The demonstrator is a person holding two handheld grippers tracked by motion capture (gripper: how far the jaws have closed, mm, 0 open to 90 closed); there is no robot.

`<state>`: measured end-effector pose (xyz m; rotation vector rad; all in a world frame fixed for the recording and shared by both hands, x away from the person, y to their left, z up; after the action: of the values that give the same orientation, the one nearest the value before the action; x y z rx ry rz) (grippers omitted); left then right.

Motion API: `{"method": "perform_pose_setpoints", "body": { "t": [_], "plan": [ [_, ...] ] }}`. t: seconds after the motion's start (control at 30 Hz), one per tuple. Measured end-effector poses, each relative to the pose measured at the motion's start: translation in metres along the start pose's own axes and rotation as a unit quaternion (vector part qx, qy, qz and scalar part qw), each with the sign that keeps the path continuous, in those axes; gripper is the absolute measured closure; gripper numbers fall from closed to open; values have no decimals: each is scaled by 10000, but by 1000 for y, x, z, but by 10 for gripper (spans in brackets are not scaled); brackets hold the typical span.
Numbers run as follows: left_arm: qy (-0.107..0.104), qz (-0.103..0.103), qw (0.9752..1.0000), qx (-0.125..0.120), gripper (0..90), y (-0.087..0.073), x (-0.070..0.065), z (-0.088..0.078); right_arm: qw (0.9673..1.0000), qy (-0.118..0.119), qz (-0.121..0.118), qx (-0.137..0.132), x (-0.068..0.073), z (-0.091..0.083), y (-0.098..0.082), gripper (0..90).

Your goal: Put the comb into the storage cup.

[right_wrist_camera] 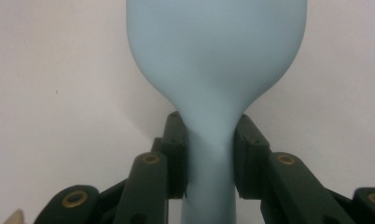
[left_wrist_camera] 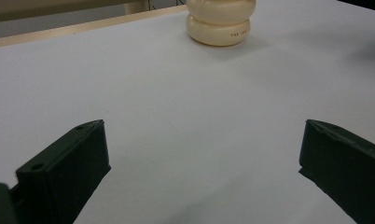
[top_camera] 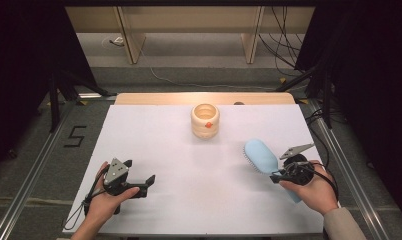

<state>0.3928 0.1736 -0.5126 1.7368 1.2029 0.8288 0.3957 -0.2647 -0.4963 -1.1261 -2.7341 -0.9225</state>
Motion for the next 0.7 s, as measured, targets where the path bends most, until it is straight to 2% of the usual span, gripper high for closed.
{"method": "perform_pose_setpoints", "body": {
  "t": [0.17, 0.43, 0.63, 0.7],
  "plan": [
    [1, 7, 10000, 0, 8, 0, 0, 0, 9989, -59, 89, -455, 1, -1, 10, 704],
    [-6, -11, 10000, -7, 8, 1, 0, 0, 9979, -16, 127, -641, 4, 5, 16, 704],
    [-39, -93, 9999, -35, 17, 2, -1, -1, 9938, -99, 120, -1097, 9, 5, 27, 704],
    [-59, -135, 9999, -26, 19, 2, -2, -1, 9925, -74, 196, -1209, 12, 6, 30, 705]
  ]
}}
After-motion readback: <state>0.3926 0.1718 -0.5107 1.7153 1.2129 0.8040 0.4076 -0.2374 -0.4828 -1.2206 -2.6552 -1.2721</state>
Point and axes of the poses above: each handheld gripper's, and its own axes: z roughly forward along the jaws, y roughly out of its top, x roughly to its left, the point moved 8 cm from there along z, roughly forward along the jaws, and after that the axes turned 15 degrees about y, right-handed, at the moved point
